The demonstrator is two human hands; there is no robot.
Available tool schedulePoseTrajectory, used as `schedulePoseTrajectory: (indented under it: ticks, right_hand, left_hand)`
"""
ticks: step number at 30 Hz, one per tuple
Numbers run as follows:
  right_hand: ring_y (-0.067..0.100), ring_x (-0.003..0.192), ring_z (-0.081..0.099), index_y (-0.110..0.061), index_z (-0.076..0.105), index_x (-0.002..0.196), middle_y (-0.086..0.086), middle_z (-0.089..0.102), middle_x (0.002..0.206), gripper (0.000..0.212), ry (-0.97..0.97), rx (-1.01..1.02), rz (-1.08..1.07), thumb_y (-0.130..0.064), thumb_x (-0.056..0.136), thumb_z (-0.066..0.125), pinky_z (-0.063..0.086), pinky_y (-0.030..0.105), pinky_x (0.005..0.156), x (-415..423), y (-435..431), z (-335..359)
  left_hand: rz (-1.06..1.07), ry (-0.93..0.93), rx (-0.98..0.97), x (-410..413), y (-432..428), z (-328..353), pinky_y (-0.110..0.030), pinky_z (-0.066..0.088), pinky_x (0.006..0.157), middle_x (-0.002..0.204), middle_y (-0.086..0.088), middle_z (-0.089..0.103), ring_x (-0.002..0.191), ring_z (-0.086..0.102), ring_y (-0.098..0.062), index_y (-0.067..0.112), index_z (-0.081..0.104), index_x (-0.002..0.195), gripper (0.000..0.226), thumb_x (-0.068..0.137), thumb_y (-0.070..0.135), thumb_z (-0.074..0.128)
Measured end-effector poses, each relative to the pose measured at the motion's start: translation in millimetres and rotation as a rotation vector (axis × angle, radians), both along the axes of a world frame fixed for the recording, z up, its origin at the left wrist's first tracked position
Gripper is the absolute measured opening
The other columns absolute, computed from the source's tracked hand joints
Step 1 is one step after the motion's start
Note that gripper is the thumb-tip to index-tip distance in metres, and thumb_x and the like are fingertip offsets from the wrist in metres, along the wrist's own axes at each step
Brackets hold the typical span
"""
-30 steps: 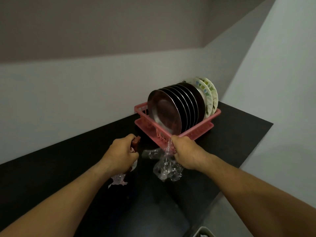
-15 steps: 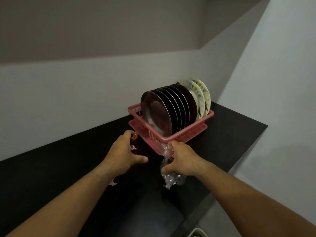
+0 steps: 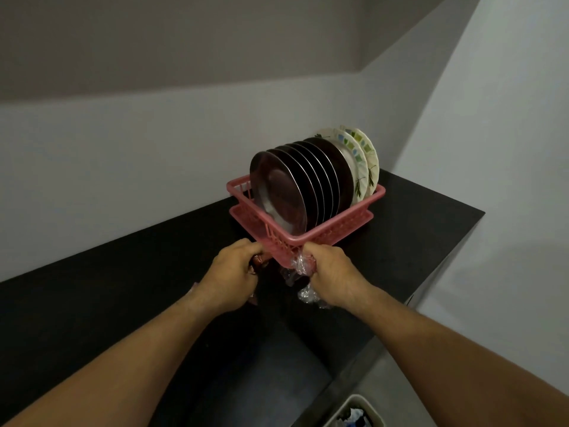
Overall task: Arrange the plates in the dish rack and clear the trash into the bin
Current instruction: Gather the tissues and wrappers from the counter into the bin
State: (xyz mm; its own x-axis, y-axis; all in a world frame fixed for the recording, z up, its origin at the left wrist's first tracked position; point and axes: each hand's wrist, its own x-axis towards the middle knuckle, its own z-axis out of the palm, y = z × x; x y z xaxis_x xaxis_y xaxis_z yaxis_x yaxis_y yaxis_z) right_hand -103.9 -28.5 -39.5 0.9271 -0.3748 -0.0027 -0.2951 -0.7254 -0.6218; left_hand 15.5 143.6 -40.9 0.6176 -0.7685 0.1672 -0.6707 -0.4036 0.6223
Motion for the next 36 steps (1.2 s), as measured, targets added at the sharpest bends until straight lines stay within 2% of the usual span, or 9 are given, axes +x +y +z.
schedulePoseTrajectory:
  ticks: [5,7,10,11,13,16,25,31,36]
  right_hand:
    - [0.013,0.083,0.063,-0.033,0.057,0.091,-0.006,0.057,0.104,0.030,-0.031,0.139,-0.011,-0.005,0.082,0.064,0.055,0.026,0.065,-3,-10,-11]
    - [0.012,0.085,0.063,-0.035,0.057,0.094,-0.005,0.055,0.107,0.021,-0.022,0.145,0.019,-0.035,0.080,0.072,0.056,0.027,0.068,-5,-14,-13]
    - [0.009,0.076,0.066,-0.031,0.063,0.085,-0.006,0.064,0.093,0.047,-0.056,0.193,-0.017,-0.076,0.071,0.062,0.057,0.028,0.064,-10,-13,-15]
    - [0.009,0.069,0.066,-0.028,0.064,0.078,-0.006,0.066,0.082,0.048,-0.070,0.214,-0.049,-0.076,0.075,0.058,0.058,0.029,0.062,-11,-12,-16]
    - [0.008,0.056,0.061,-0.024,0.061,0.066,-0.006,0.063,0.065,0.039,-0.074,0.168,-0.133,-0.056,0.087,0.058,0.055,0.026,0.056,-11,-14,-17]
    - [0.010,0.058,0.061,-0.022,0.060,0.064,-0.005,0.063,0.068,0.027,-0.040,0.097,-0.203,-0.028,0.090,0.060,0.053,0.026,0.055,-13,-19,-18]
    - [-0.001,0.043,0.056,-0.020,0.057,0.063,-0.006,0.059,0.058,0.027,-0.095,0.205,-0.240,-0.017,0.089,0.061,0.041,0.013,0.042,-33,-34,-28]
    - [0.003,0.050,0.061,-0.019,0.054,0.065,0.000,0.060,0.068,0.027,-0.147,0.257,-0.236,-0.006,0.086,0.063,0.044,0.013,0.044,-54,-52,-32]
    - [0.009,0.066,0.054,-0.023,0.051,0.079,-0.001,0.057,0.085,0.020,-0.146,0.213,-0.164,-0.009,0.090,0.061,0.042,0.018,0.054,-73,-74,-40]
  left_hand:
    - [-0.012,-0.047,0.011,-5,-8,-8,-0.016,0.048,0.066,0.096,0.021,0.050,0.085,0.056,0.001,0.059,0.052,0.078,0.061,0.082,-0.001,0.063]
    - [-0.027,-0.023,0.028,-9,-11,-7,-0.021,0.051,0.069,0.096,0.018,0.049,0.084,0.057,-0.003,0.067,0.049,0.081,0.061,0.082,0.009,0.068]
    - [-0.006,0.001,0.024,-17,-16,-7,-0.019,0.046,0.062,0.090,0.013,0.053,0.076,0.057,-0.006,0.065,0.051,0.079,0.024,0.076,0.050,0.069]
    - [0.039,0.015,0.004,-20,-17,-7,-0.018,0.042,0.060,0.085,0.012,0.055,0.072,0.057,-0.005,0.056,0.056,0.075,0.008,0.076,0.061,0.063]
    - [0.132,0.016,-0.020,-25,-23,-13,-0.018,0.037,0.056,0.073,0.010,0.056,0.063,0.055,-0.006,0.035,0.060,0.063,0.037,0.081,0.067,0.052]
    - [0.214,0.022,0.003,-32,-31,-16,-0.018,0.033,0.048,0.053,0.009,0.052,0.050,0.052,-0.004,0.022,0.053,0.053,0.047,0.091,0.049,0.054]
    - [0.297,0.113,-0.009,-59,-54,-24,-0.011,0.033,0.040,0.045,0.014,0.053,0.039,0.049,0.000,0.021,0.055,0.053,0.041,0.093,0.029,0.056]
    - [0.333,0.272,-0.099,-85,-77,-31,-0.021,0.044,0.043,0.047,0.005,0.056,0.040,0.050,-0.005,0.017,0.060,0.059,0.037,0.093,0.030,0.055]
    - [0.157,0.315,-0.018,-113,-89,-37,-0.028,0.051,0.050,0.056,0.003,0.061,0.047,0.057,-0.009,0.023,0.063,0.069,0.036,0.096,0.043,0.049]
